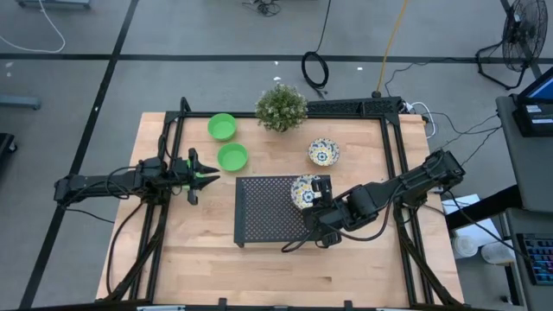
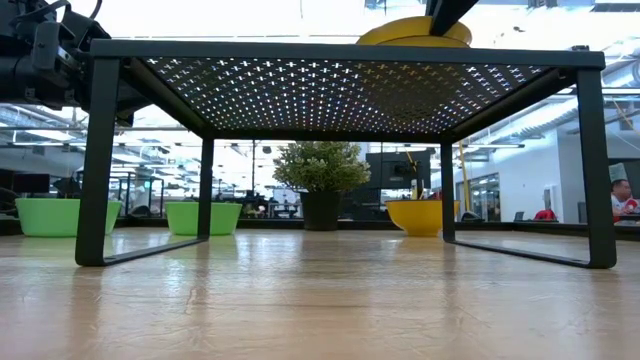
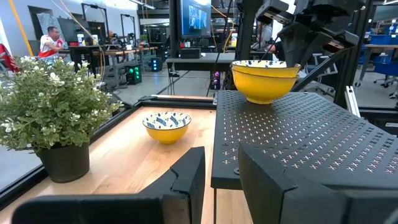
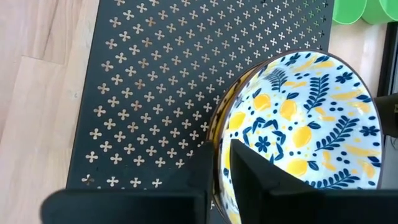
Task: Pick & Place Mini bowls
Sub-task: Stack the right white patterned bowl on top of the white patterned bowl on the shelf, then stack the white patterned bowl on top of the white patterned bowls on the shelf
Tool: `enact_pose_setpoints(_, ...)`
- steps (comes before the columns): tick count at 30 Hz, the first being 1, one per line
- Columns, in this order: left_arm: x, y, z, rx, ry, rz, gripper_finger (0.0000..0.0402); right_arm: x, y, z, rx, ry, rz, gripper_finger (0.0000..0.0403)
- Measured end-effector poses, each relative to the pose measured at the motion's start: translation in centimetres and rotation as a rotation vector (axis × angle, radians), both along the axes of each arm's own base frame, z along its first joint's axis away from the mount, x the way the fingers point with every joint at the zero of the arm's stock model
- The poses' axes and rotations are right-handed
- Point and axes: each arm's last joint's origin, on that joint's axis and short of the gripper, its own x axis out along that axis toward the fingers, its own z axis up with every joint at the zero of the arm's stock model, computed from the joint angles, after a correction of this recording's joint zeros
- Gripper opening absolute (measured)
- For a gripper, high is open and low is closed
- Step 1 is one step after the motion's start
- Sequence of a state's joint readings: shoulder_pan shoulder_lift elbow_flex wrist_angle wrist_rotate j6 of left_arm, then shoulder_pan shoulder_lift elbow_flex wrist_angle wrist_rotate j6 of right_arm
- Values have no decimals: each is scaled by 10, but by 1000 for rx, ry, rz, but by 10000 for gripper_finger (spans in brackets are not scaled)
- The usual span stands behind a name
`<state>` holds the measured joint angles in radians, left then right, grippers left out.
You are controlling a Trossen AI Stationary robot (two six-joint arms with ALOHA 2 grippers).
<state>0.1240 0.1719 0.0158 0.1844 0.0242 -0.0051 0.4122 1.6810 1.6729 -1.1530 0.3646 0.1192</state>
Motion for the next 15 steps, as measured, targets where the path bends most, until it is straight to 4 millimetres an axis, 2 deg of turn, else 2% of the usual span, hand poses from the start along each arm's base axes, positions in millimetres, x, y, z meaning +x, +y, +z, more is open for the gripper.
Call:
enact_pose_setpoints(7, 0, 0, 0, 0, 0, 0, 99, 1, 0, 2, 8, -23, 2, 78)
enact_pose_setpoints(15, 0, 0, 0, 0, 0, 0, 99, -10, -5, 24, 38, -113, 25, 100)
